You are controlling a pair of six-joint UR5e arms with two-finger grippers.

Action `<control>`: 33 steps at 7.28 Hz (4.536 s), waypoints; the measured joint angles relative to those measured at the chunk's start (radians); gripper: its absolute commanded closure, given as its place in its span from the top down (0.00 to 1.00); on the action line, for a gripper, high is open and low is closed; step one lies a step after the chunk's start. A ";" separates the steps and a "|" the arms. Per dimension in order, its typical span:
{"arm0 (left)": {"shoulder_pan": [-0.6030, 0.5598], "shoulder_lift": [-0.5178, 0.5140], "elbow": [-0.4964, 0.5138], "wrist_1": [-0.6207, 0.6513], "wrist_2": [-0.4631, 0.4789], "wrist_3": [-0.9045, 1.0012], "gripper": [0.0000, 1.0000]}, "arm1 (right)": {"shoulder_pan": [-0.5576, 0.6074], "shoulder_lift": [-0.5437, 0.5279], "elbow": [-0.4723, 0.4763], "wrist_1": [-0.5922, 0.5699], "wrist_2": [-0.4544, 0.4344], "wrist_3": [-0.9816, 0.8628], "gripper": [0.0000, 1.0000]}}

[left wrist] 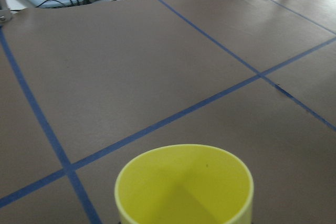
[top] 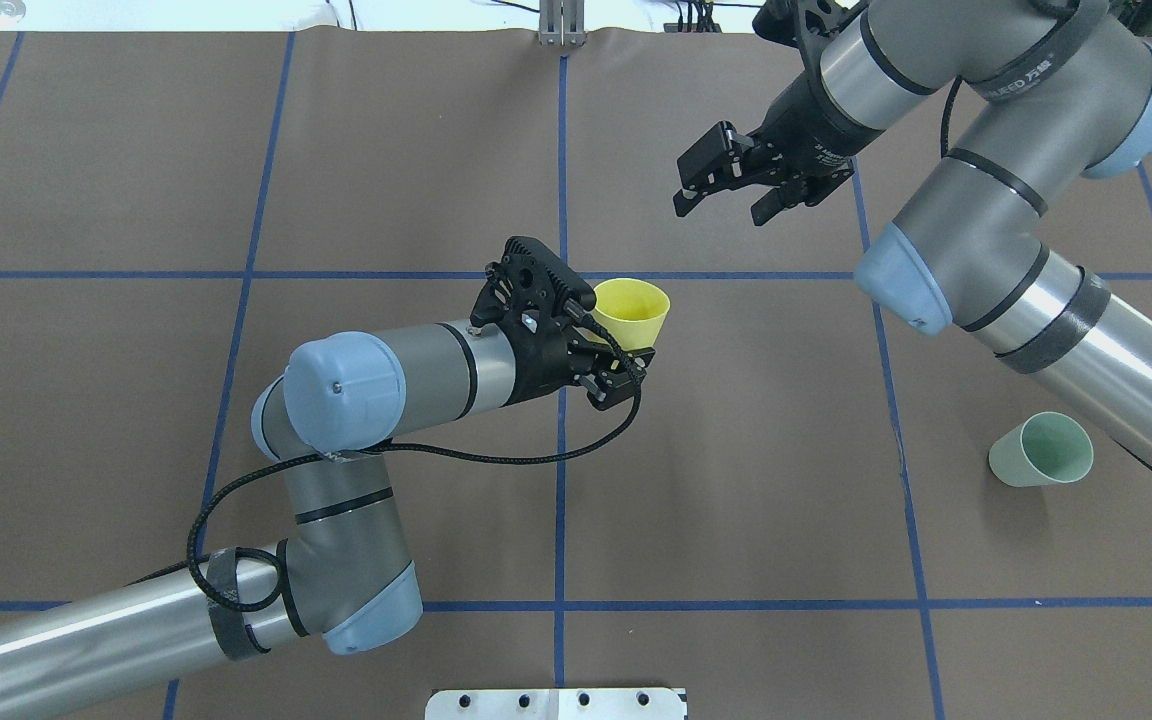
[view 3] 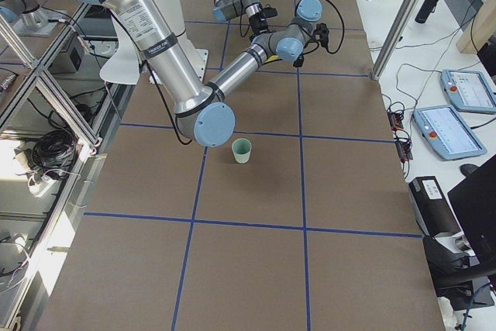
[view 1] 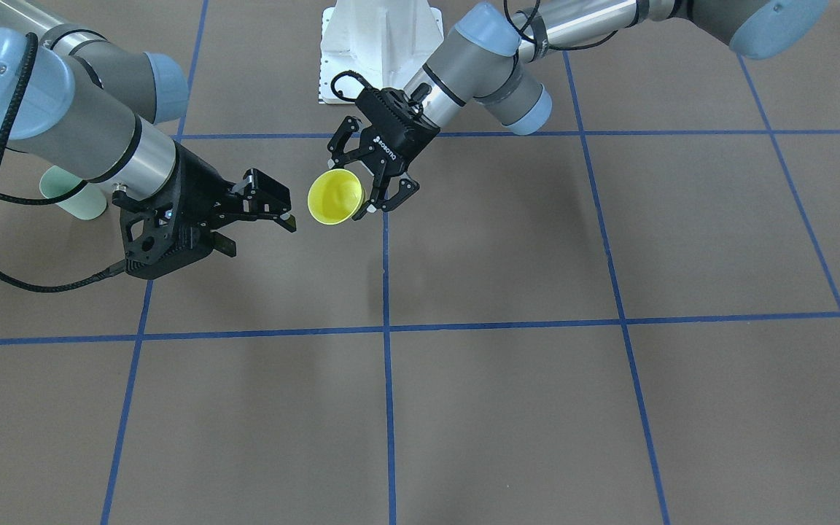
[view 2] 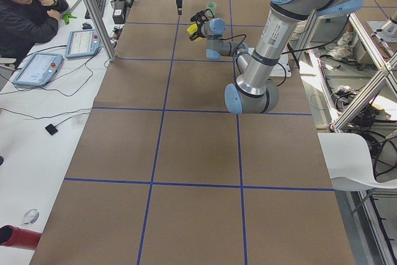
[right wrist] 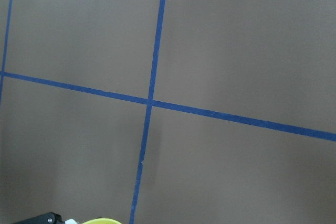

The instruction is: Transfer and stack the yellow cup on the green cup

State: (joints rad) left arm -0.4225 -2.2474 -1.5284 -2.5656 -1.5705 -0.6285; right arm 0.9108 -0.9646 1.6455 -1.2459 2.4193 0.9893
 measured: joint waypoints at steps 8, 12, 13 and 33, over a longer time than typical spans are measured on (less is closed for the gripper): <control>-0.055 -0.003 0.003 -0.010 -0.072 -0.002 0.00 | -0.077 0.029 -0.024 0.000 0.010 0.064 0.81; -0.075 -0.005 0.012 -0.014 -0.102 -0.003 0.00 | -0.077 0.039 -0.061 -0.002 0.107 0.075 0.71; -0.075 -0.007 0.017 -0.015 -0.103 -0.003 0.00 | -0.076 0.040 -0.061 -0.002 0.121 0.076 0.62; -0.067 -0.067 0.062 -0.023 -0.137 -0.005 0.02 | -0.055 0.026 -0.066 0.010 0.127 0.101 0.00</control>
State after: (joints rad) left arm -0.4898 -2.3145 -1.4664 -2.5891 -1.7071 -0.6337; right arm 0.8561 -0.9386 1.5799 -1.2362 2.5461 1.0902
